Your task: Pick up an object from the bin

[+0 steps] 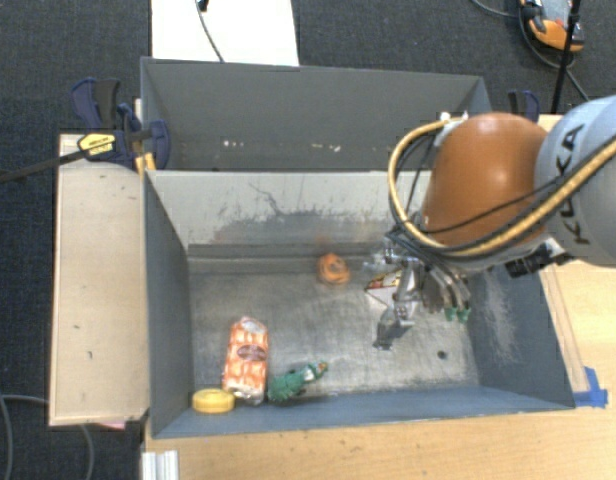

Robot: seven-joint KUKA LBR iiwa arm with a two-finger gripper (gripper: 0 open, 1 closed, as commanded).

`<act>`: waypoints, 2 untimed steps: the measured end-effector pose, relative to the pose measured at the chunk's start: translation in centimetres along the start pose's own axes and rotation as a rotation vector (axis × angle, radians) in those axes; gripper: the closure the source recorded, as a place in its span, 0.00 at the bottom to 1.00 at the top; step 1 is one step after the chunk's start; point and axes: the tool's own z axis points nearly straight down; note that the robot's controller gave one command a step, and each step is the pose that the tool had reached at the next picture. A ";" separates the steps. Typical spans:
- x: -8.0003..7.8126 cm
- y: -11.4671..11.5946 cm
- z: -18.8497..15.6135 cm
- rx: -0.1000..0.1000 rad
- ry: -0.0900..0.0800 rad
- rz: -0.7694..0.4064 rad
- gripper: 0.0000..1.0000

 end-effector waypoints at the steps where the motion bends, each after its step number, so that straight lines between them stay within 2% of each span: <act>1: -0.6 -0.3 0.7 -0.002 -0.007 -0.018 0.00; 2: -2.6 -1.7 7.0 0.001 -0.007 -0.067 0.00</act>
Offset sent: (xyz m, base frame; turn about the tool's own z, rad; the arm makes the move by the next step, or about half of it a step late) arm 0.0434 -0.0223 -0.1328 -0.1216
